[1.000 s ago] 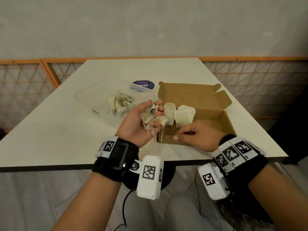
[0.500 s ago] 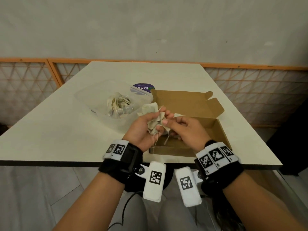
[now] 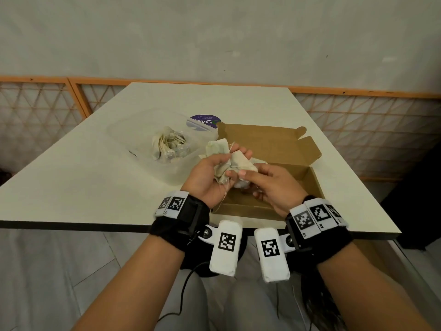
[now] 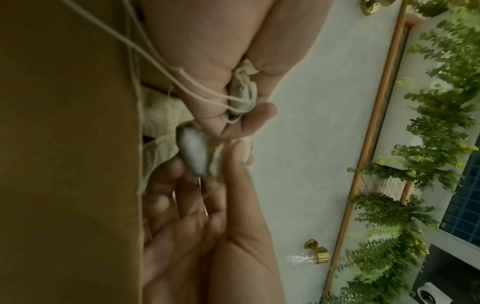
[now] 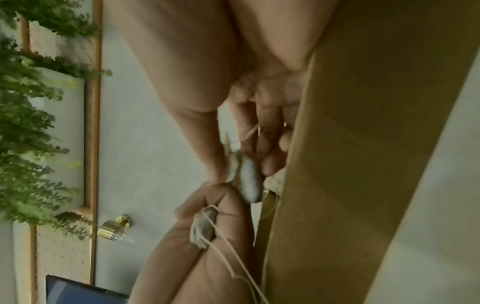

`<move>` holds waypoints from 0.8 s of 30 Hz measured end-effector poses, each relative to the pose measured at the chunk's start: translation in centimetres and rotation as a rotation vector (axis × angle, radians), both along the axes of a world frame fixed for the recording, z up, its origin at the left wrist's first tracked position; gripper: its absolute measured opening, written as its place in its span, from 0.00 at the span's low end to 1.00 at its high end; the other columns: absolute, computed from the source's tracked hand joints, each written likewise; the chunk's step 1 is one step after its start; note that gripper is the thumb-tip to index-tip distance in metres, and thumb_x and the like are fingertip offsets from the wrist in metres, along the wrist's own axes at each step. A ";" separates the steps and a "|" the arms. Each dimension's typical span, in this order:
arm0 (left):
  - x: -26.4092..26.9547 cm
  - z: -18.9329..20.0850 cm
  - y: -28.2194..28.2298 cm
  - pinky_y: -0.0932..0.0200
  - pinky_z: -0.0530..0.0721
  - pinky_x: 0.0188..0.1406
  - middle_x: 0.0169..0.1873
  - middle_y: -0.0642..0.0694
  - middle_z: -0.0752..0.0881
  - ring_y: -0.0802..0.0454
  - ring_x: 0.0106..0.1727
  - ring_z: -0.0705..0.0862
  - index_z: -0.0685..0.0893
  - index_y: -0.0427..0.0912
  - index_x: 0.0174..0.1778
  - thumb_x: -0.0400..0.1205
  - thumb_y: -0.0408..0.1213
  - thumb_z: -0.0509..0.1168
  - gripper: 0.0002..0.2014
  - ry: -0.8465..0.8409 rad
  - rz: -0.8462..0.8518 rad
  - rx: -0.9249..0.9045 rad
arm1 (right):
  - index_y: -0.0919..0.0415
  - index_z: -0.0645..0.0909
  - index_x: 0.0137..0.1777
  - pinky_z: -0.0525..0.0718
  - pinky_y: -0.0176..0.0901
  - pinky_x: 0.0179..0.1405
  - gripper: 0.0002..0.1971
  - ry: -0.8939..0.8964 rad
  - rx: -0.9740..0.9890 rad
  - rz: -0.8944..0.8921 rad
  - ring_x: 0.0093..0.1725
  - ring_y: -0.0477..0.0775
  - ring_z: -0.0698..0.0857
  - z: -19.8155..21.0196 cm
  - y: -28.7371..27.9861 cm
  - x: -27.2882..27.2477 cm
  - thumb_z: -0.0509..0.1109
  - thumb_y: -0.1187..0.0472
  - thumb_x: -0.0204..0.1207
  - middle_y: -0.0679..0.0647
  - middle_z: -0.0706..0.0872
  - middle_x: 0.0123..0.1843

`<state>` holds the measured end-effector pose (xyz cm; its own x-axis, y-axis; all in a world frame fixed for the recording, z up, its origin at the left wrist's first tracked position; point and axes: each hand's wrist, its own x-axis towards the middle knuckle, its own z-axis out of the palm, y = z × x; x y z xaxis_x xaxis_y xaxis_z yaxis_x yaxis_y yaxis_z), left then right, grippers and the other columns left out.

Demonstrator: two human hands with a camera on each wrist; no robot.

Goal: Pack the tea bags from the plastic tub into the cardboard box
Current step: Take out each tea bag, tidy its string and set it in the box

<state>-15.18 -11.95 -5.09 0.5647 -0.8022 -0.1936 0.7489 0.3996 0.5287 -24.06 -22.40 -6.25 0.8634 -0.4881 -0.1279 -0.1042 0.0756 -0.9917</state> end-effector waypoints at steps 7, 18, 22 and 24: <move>1.8 0.0 0.6 0.71 0.66 0.14 0.47 0.42 0.86 0.54 0.41 0.88 0.76 0.51 0.62 0.81 0.18 0.46 0.26 -0.151 0.227 0.040 | 0.60 0.81 0.45 0.73 0.30 0.26 0.03 -0.166 0.300 -0.157 0.32 0.45 0.78 0.2 -0.9 -0.2 0.67 0.66 0.77 0.54 0.83 0.37; 1.2 0.5 -0.1 0.72 0.62 0.10 0.32 0.49 0.78 0.61 0.27 0.78 0.79 0.42 0.46 0.81 0.39 0.67 0.06 -0.535 0.023 0.399 | 0.56 0.78 0.48 0.76 0.30 0.26 0.05 -0.322 0.405 -0.198 0.30 0.43 0.81 0.1 -1.2 -0.3 0.66 0.67 0.78 0.51 0.85 0.35; 0.4 1.0 -0.5 0.70 0.66 0.14 0.34 0.48 0.82 0.60 0.28 0.81 0.83 0.42 0.44 0.76 0.40 0.73 0.07 -0.778 -0.075 0.588 | 0.57 0.79 0.47 0.77 0.30 0.27 0.04 -0.309 0.375 -0.155 0.32 0.43 0.80 0.1 -1.1 -0.4 0.66 0.66 0.77 0.49 0.85 0.35; 0.6 1.3 -0.4 0.71 0.69 0.14 0.33 0.47 0.84 0.60 0.27 0.82 0.83 0.42 0.42 0.78 0.35 0.71 0.03 -0.772 -0.052 0.599 | 0.56 0.79 0.48 0.79 0.32 0.30 0.04 -0.289 0.381 -0.168 0.35 0.45 0.82 0.2 -1.0 -0.4 0.65 0.66 0.78 0.50 0.86 0.38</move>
<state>-14.59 -12.39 -3.82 0.6744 -0.7187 -0.1694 0.1211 -0.1186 0.9855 -24.45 -23.44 -6.06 0.8032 -0.5886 -0.0919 0.2148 0.4300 -0.8769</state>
